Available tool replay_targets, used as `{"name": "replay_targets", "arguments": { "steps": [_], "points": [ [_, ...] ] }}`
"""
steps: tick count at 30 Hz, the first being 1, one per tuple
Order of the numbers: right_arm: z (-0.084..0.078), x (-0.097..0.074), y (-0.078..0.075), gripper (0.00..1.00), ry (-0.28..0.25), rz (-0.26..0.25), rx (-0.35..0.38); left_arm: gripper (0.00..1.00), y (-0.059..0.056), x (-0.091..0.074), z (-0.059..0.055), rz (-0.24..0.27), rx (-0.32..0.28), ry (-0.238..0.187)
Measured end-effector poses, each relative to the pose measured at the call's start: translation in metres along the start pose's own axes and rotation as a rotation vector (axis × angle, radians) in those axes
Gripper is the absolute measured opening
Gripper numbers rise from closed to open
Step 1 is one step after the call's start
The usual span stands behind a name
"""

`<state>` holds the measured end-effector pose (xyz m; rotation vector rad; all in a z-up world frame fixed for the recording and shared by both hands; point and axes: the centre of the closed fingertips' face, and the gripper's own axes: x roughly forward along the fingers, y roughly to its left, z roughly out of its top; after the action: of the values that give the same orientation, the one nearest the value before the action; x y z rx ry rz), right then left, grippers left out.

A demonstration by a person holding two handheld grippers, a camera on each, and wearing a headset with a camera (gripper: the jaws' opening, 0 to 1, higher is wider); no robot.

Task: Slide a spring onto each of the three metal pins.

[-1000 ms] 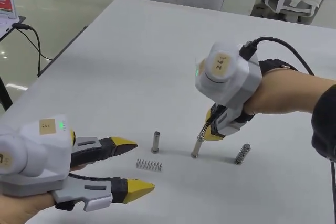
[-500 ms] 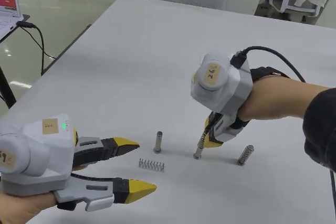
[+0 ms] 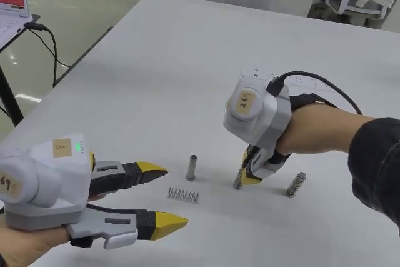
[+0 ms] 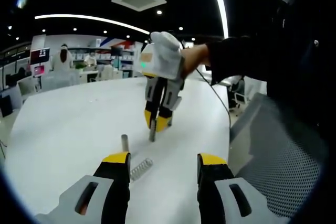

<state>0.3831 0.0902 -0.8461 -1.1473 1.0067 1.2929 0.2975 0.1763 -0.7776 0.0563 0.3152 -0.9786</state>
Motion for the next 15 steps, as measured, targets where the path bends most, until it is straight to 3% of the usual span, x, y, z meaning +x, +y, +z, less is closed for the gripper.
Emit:
{"name": "replay_targets", "arguments": {
  "steps": [15],
  "points": [
    [0.0017, -0.0010, -0.0006, 0.14, -0.022, -0.009, 0.008, 0.46, 0.0013, -0.0008, -0.0001, 0.002, -0.001, -0.004]
  ]
}}
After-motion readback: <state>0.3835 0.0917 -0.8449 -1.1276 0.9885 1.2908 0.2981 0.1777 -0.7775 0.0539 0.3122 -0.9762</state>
